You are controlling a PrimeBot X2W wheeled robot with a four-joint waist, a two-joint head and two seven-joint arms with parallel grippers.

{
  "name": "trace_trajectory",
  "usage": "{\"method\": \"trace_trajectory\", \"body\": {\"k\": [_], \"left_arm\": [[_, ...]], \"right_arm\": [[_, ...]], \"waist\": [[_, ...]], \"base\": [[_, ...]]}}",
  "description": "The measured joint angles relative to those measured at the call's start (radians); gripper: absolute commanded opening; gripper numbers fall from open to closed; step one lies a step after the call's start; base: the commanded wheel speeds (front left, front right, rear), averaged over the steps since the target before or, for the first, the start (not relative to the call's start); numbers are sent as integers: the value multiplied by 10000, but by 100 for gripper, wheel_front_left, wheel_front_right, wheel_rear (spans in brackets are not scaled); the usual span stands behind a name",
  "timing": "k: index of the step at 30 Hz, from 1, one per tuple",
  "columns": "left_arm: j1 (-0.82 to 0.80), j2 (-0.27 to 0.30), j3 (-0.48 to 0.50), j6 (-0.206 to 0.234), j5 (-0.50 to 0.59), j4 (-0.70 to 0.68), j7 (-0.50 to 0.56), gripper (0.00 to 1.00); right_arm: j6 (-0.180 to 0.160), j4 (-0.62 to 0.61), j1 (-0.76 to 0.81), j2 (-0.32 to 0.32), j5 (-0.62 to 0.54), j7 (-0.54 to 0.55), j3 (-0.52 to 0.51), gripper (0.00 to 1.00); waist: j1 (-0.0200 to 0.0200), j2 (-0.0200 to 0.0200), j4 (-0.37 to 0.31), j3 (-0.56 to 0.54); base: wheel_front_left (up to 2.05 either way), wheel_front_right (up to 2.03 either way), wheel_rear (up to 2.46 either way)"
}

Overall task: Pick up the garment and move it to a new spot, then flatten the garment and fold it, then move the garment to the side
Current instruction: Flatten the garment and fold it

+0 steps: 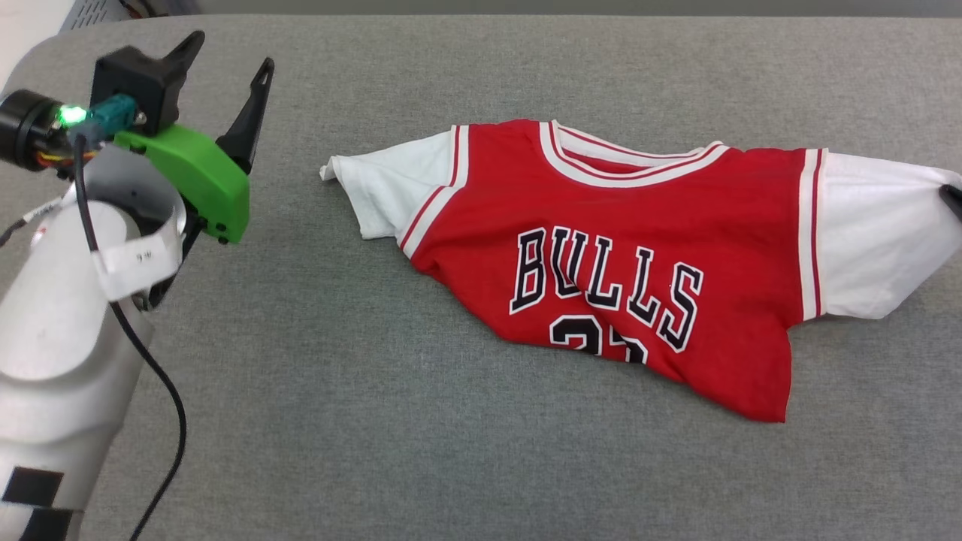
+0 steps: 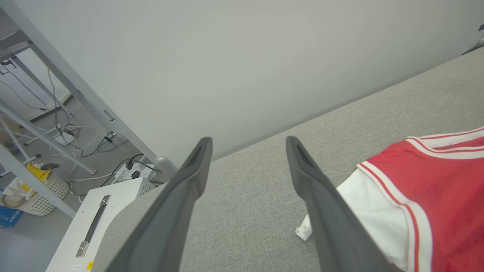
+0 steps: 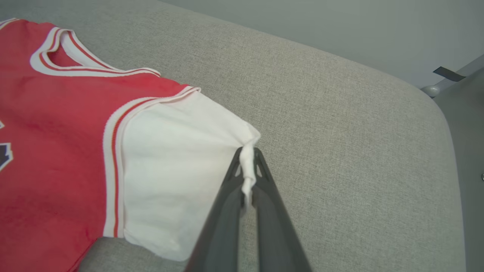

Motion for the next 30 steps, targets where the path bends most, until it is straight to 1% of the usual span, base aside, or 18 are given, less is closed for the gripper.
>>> {"method": "trace_trajectory", "body": {"k": [2,3,7,10,11,13,16,22,24,27,30], "left_arm": [[-736,318,-794,0,-825,261,826,100],[-1729,805,-2111,0,-1733,548,2297,100],[-3016,984,-3542,0,-3264,905,4293,100],[-3738,1012,-4445,0,-3985,1208,5465,100],[-3906,1018,-4644,0,-4130,1319,5695,100],[-4278,1026,-5125,0,-4449,1634,6128,100],[-4593,1022,-5753,0,-4675,2128,6500,100],[-4656,1032,-7072,0,-5329,2725,7005,100],[-4677,1101,-7455,0,-5463,2744,7022,100],[-4811,1298,-7779,0,-5858,2796,6888,100],[-4999,1323,-8136,-4,-5967,2861,6817,100]], "right_arm": [[0,-148,119,77,-63,88,-150,0],[0,-349,181,199,-178,196,-286,0],[0,-604,192,351,-326,328,-456,0],[0,-767,197,481,-430,431,-527,0],[0,-811,197,529,-439,443,-545,0],[0,-918,193,623,-535,497,-558,0],[0,-999,144,721,-639,518,-554,0],[0,-1068,-11,905,-694,531,-466,0],[0,-1066,-81,905,-694,529,-451,0],[0,-1062,-141,905,-696,529,-437,0],[0,-1057,-246,915,-704,529,-380,0]], "waist": [[0,0,-67,115],[0,0,-171,294],[0,0,-320,567],[0,0,-445,769],[0,0,-484,826],[0,0,-583,976],[0,0,-725,1186],[1,0,-978,1562],[0,0,-1035,1666],[0,0,-1079,1784],[0,0,-1091,1885]], "base": [[0,0,0],[0,0,0],[0,0,0],[0,0,0],[0,0,0],[0,0,0],[0,0,0],[0,0,0],[0,0,0],[0,0,0],[0,0,0]]}}
